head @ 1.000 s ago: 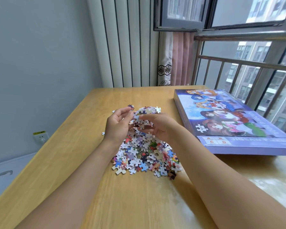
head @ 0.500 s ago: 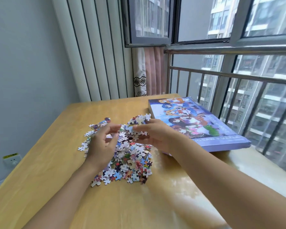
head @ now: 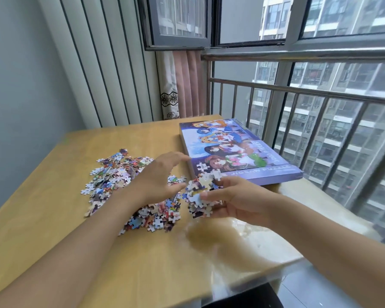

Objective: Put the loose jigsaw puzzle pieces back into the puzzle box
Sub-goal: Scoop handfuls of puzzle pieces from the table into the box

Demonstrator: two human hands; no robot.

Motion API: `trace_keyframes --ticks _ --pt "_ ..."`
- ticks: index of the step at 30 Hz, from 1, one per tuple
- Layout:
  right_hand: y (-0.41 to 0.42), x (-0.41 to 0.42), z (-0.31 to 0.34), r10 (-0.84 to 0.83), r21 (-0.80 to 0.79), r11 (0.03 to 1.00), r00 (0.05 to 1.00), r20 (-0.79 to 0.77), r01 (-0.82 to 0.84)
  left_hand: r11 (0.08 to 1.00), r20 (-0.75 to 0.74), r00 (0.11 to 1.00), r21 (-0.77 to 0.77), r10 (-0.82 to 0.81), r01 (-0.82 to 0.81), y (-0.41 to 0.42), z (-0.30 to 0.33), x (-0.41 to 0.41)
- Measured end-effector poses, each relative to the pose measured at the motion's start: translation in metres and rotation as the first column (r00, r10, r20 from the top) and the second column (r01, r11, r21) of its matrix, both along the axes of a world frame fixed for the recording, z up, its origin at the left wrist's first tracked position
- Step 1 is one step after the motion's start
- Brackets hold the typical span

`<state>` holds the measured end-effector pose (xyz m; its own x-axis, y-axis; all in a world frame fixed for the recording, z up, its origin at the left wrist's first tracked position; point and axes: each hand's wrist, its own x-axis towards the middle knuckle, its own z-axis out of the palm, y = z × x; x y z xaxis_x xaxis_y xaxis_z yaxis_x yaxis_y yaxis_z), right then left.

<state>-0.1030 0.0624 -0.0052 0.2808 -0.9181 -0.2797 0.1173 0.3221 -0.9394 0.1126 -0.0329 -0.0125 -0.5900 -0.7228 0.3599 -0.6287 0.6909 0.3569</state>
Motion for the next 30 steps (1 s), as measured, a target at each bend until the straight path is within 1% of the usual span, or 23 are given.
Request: trace_keyframes --ticks 2,5,8,10,12,15,17,20,22,26,30 --pt "0.003 -0.006 -0.003 0.004 0.006 1.0 1.0 0.005 -0.004 1.0 0.02 1.0 0.025 -0.014 0.014 -0.003 -0.001 -0.014" --pt "0.007 -0.016 -0.007 0.002 0.008 1.0 1.0 -0.005 -0.002 0.999 0.048 0.998 -0.017 -0.029 0.029 -0.007 -0.004 -0.033" --pt "0.012 -0.023 -0.01 0.034 -0.012 0.999 0.999 -0.025 -0.035 0.998 0.039 0.999 -0.05 -0.035 0.037 -0.01 -0.008 -0.043" --pt "0.015 -0.026 -0.012 0.059 -0.036 0.997 0.997 -0.051 -0.061 1.0 -0.03 1.0 -0.008 0.002 -0.002 -0.012 -0.011 -0.047" --pt "0.019 -0.029 -0.013 0.076 -0.041 0.996 0.996 -0.052 -0.078 0.997 -0.147 0.987 0.042 0.064 -0.058 -0.014 -0.013 -0.05" --pt "0.019 -0.03 -0.012 0.08 -0.004 0.997 0.997 -0.012 -0.08 0.992 -0.337 0.937 0.113 0.092 -0.057 -0.016 -0.013 -0.056" --pt "0.015 -0.032 -0.01 0.03 0.034 0.999 0.999 0.03 -0.031 0.991 -0.416 0.903 0.117 0.11 -0.066 -0.016 -0.011 -0.061" --pt "0.003 -0.039 -0.004 -0.104 0.101 0.991 0.988 0.117 0.092 0.989 -0.483 0.863 0.102 0.146 -0.11 -0.017 -0.004 -0.064" --pt "-0.005 -0.046 0.002 -0.176 0.12 0.98 0.976 0.129 0.16 0.987 -0.517 0.84 0.086 0.162 -0.137 -0.016 0.003 -0.063" --pt "-0.019 -0.061 0.01 -0.26 0.169 0.956 0.959 0.118 0.238 0.986 -0.553 0.817 0.048 0.162 -0.162 -0.014 0.007 -0.058" --pt "-0.031 -0.07 0.017 -0.291 0.167 0.948 0.949 0.123 0.269 0.987 -0.542 0.826 0.051 0.156 -0.153 -0.01 0.005 -0.058"
